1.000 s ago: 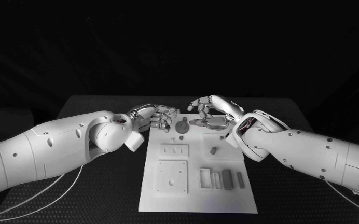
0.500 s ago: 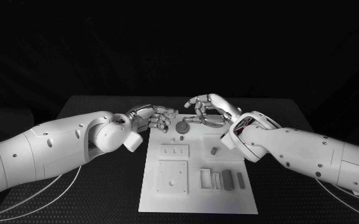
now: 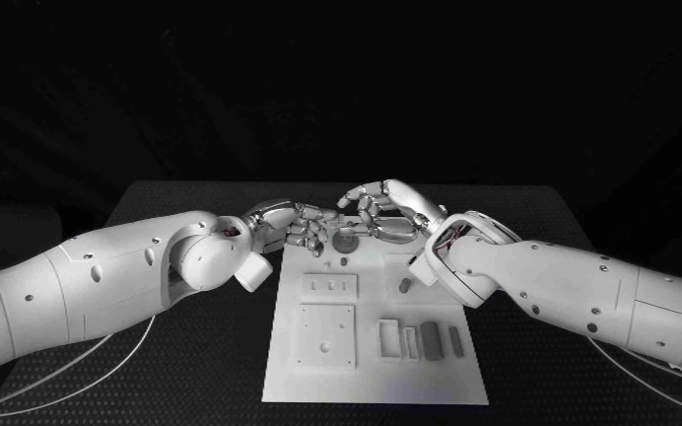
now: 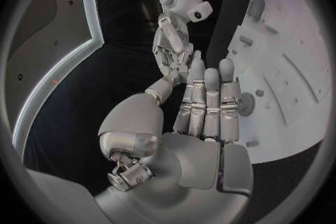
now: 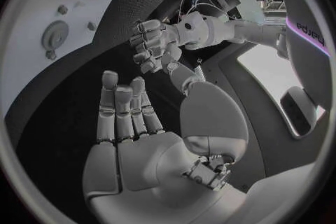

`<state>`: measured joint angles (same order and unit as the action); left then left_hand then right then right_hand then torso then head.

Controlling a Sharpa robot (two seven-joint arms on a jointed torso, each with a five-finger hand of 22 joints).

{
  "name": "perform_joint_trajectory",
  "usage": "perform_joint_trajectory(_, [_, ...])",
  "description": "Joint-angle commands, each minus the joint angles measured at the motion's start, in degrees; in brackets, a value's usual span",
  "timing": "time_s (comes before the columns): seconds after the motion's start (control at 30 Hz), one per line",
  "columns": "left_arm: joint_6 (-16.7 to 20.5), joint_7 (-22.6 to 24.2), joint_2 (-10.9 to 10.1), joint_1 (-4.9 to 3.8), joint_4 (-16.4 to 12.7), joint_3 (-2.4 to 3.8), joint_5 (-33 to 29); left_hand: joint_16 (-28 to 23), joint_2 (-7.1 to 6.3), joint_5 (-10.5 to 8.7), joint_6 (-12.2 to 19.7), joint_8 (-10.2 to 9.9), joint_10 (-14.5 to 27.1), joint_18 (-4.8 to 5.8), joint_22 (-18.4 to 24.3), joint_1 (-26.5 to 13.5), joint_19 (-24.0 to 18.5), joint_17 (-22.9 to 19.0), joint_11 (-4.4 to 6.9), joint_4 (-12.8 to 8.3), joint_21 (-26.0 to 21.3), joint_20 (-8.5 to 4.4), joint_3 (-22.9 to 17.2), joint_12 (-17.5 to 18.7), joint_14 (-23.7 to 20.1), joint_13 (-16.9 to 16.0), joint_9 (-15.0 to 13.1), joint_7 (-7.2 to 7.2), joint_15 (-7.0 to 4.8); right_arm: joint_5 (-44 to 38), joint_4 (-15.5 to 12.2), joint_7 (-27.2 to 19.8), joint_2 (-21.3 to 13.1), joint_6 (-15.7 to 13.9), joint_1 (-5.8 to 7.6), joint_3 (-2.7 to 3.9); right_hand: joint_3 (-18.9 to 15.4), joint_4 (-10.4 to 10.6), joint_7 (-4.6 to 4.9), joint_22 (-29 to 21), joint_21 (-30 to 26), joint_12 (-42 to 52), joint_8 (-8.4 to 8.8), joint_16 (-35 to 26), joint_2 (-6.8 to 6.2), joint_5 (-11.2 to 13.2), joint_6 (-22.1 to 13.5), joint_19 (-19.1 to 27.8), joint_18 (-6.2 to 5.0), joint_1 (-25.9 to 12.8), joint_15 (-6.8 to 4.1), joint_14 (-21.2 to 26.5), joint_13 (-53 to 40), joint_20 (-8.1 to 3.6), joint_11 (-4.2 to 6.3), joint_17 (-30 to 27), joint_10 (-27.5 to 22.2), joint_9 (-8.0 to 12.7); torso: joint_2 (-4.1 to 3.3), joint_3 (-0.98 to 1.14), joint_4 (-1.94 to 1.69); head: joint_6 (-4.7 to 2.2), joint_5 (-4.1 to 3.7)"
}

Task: Assemble the parts on the task board

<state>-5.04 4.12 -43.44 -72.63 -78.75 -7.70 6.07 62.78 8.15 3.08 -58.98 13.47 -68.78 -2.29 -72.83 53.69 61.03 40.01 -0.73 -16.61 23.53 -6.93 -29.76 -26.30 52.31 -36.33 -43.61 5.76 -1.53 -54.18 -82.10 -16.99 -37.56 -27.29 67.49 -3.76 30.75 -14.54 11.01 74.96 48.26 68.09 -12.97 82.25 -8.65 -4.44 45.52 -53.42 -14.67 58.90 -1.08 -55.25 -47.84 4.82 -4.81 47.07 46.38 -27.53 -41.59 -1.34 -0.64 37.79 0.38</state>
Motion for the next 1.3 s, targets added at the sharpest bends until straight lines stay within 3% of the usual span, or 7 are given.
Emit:
perform_joint_trajectory(0.03, [-2.42,0.87,0.20,-0.02,-0.20,0.04,0.53,0.04,0.37,0.18,-0.65,0.09,-0.26,-0.93,-0.10,1.12,0.32,-0.06,0.26,0.10,-0.18,-0.23,-0.32,0.08,0.45,-0.10,-7.93,-0.33,-0.09,-1.04,0.10,-0.51,0.24,1.24,-0.04,0.02,-0.28,-0.04,0.20,0.87,-0.20,0.12,0.07,-0.03,0.61,-0.08,-0.13,0.47,-0.33,0.13,-0.09,0.51,0.02,-0.11,-0.09,0.05,-0.45,0.11,0.02,0.03,-0.01,-0.03,-0.01])
perform_joint_trajectory(0.53, [-4.18,1.52,0.33,-0.02,-0.22,0.04,0.02,0.01,0.35,0.14,-0.72,0.00,-0.28,-0.87,-0.10,1.00,0.29,-0.08,0.24,0.16,-0.23,-0.21,-0.32,0.13,0.44,-0.12,-7.88,-0.32,-0.07,-3.56,0.49,0.19,0.95,2.30,-0.04,0.01,-0.30,-1.37,-0.49,1.02,0.07,0.65,-1.47,0.47,4.88,-0.12,2.11,0.27,-0.33,1.99,-0.65,0.40,0.28,-0.16,0.54,-0.01,-0.13,0.05,0.02,0.06,0.03,0.14,0.11])
perform_joint_trajectory(1.0, [-4.05,1.40,0.26,-0.03,-0.17,0.04,0.02,-0.01,0.35,0.14,-0.75,-0.08,-0.30,-0.85,-0.11,0.93,0.27,-0.08,0.24,0.17,-0.27,-0.22,-0.34,0.17,0.44,-0.14,-7.85,-0.31,-0.06,-4.65,0.47,0.15,0.83,2.13,-0.04,0.01,-0.54,-1.65,-2.90,0.97,0.46,0.77,-5.33,0.73,7.91,-0.15,7.94,-0.42,-0.33,2.30,-2.54,-0.35,0.94,-0.47,2.62,-0.31,1.10,-1.75,0.02,0.03,0.01,0.29,0.19])
perform_joint_trajectory(1.3, [-3.90,0.98,0.28,-0.03,-0.20,0.04,0.02,-0.05,0.35,0.15,-0.73,-0.19,-0.25,-0.82,-0.11,0.90,0.22,-0.09,0.22,0.15,-0.32,-0.22,-0.39,0.24,0.40,-0.15,-7.80,-0.30,-0.05,-4.69,0.29,-0.31,0.92,0.95,-0.04,0.01,-0.28,-1.83,-3.98,0.98,0.80,0.86,-7.25,0.99,9.94,-0.17,9.78,-1.21,-0.33,2.58,-3.38,-1.29,1.21,-0.80,3.59,-0.36,2.39,-3.20,0.02,0.05,0.00,0.36,0.18])
